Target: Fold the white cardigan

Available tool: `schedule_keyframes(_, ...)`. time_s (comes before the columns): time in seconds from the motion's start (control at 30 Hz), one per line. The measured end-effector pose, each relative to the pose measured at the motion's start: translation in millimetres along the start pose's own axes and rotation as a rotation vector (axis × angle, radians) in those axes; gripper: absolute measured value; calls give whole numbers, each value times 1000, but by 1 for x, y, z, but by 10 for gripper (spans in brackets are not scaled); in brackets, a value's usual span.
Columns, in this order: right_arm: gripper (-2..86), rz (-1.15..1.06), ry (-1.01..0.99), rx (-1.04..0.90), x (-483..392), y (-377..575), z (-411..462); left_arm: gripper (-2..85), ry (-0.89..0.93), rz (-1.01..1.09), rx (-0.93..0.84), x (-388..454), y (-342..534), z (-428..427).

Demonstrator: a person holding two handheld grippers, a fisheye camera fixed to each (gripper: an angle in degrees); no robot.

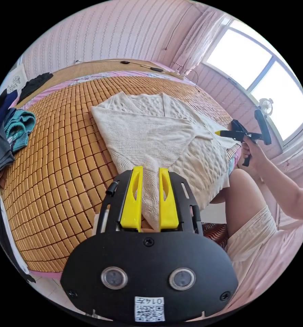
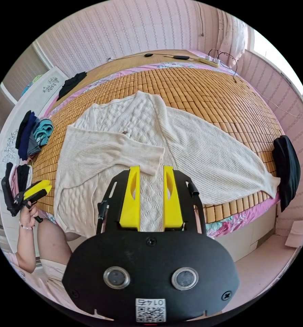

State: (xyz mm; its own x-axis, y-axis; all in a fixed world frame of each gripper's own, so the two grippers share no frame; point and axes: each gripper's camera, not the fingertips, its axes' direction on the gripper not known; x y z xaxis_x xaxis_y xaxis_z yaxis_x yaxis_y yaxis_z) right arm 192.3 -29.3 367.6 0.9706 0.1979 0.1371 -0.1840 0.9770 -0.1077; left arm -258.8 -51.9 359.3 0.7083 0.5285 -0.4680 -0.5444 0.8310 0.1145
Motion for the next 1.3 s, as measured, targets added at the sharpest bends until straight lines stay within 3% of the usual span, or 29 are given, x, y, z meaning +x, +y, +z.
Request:
schedule_keyframes(0.17,98,32,-3,-102,35,-19,45,84,-82,39,-137,26,-25,40)
schedule_keyframes(0.33,17,-68,-27,-47,49,-14,25,49,-89,55,-129,48,-39,50)
schedule_keyframes(0.57,1,-98,-197,137,96,-7,-51,-4,-149,123,-59,91,-63,44)
schedule_keyframes(0.63,2,-58,-166,162,113,2,-55,-3,-143,159,-5,110,-70,43)
schedule_keyframes(0.77,6,20,-83,6,150,9,-6,23,-116,158,-142,123,-83,77)
schedule_keyframes(0.83,8,33,-74,-48,158,15,10,37,-109,151,-128,130,-88,80)
schedule_keyframes(1.1,47,219,-78,188,221,101,-35,57,-111,113,-76,161,-99,48)
schedule_keyframes(1.3,61,502,96,373,290,183,-60,53,-64,218,-61,226,-125,46)
